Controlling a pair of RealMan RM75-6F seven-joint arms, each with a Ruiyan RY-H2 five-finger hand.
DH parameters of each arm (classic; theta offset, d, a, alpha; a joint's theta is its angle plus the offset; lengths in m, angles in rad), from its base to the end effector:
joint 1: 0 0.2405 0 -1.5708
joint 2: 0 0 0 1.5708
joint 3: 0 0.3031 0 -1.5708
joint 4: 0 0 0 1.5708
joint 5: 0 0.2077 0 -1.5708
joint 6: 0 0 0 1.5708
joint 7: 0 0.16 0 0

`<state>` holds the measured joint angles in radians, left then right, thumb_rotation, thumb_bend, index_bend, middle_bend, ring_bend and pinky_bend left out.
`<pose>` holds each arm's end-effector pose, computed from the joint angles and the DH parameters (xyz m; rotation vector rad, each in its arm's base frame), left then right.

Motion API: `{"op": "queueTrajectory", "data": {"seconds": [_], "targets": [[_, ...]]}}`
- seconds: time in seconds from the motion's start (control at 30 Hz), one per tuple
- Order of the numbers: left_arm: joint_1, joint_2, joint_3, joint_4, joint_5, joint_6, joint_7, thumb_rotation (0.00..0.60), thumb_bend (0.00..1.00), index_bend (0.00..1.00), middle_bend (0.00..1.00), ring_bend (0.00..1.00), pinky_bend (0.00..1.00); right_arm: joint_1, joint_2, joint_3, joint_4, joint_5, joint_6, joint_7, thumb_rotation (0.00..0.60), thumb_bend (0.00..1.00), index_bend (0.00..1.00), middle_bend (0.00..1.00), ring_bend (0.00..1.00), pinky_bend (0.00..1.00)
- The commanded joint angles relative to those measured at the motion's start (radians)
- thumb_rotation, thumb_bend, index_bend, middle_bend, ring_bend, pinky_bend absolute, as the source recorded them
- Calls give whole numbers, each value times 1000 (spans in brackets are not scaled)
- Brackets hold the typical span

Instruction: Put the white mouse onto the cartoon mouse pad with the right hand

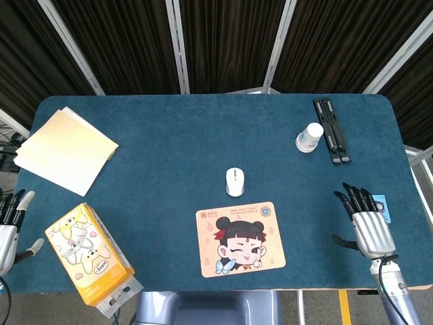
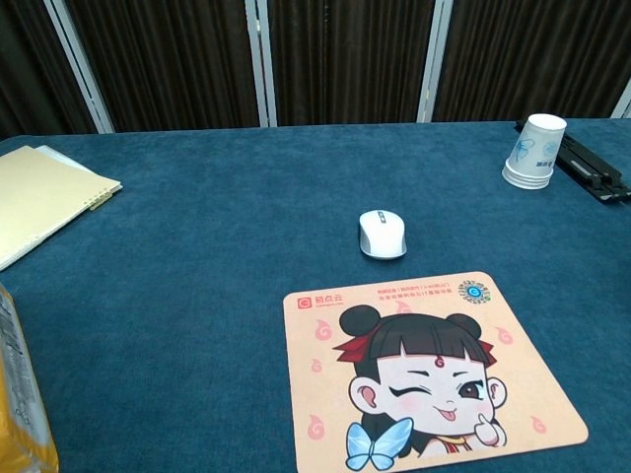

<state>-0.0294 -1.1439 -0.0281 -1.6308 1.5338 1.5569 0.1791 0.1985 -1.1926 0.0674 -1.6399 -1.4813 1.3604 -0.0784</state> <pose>-0.3498 0.1761 0.1763 -1.3967 -0.7853 -0.8080 -0.3232 -0.2402 0.1372 1.5054 -0.9368 0.9367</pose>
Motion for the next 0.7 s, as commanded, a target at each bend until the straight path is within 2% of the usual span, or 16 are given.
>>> {"op": "queueTrajectory", "data": {"seconds": [0.03, 0.43, 0.7], "targets": [[0, 0, 1, 2, 3, 0, -3, 600, 201, 0, 0, 0, 0, 2, 0, 1, 1, -4, 0, 4, 600, 108, 108, 0, 0, 0], [-1, 3, 4, 3, 4, -2, -10, 600, 200, 0, 0, 0, 0, 7, -3, -3, -1, -11, -5, 1, 600, 108, 109, 0, 0, 0], [-2, 5, 5, -2, 2, -6, -13, 600, 201, 0, 0, 0, 0, 45, -6, 30, 30, -14, -22, 5, 600, 108, 123, 0, 0, 0]]}}
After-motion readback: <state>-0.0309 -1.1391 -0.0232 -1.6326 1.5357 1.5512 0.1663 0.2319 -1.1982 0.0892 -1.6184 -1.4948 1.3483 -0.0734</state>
